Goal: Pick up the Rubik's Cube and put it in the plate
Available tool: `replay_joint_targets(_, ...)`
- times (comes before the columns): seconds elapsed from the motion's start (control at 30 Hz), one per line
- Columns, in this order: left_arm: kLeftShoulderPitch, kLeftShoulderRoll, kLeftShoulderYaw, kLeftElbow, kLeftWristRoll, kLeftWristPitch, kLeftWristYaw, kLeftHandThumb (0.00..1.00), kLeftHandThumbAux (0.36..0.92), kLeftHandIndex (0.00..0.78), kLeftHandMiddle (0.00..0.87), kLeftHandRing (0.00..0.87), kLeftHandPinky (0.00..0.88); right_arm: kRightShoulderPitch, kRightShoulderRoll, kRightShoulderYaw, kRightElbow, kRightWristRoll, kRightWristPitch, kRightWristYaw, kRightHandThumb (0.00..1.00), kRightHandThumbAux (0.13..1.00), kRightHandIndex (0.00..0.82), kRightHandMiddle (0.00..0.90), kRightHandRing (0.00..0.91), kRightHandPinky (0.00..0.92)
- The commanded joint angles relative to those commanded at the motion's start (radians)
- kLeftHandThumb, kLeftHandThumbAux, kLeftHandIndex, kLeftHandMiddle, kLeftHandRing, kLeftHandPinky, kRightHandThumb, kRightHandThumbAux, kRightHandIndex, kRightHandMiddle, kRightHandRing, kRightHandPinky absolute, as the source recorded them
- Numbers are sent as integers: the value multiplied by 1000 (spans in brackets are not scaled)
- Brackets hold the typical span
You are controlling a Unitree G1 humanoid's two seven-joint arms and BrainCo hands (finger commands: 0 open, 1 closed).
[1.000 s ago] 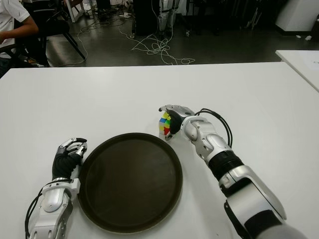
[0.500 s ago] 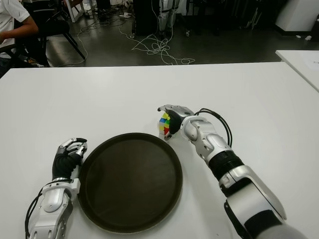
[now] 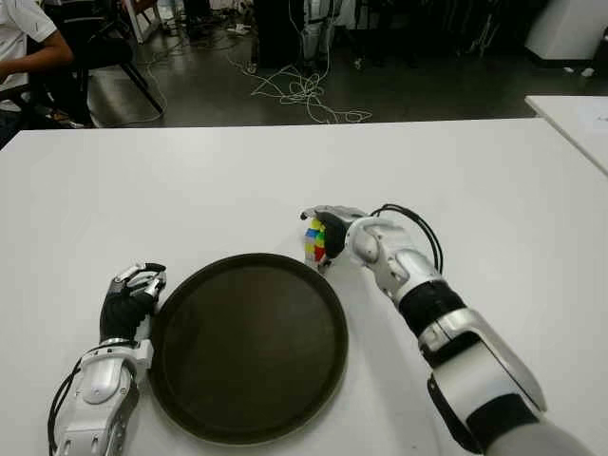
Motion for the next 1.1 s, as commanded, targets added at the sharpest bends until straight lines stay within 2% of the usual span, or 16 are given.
replay_joint_targets(0.3,-1,5,1,7,-3,-11,-10,708,705,443,804,815,804,-9,2,-4,7,11,4,21,0,950,114,127,143,112)
replay_joint_targets(0.8,-2,4,6,12,-12,-18,-15,708,705,443,806,816,805,-19,-2,-15,-4,23,29,81,0,884,165,165,163,105)
replay_joint_targets(1.1,0,3,6,16,-12,-30,-16,708,705,444,807,817,806,-28,-3,-13,1,24,41,120,0,850,164,152,154,97)
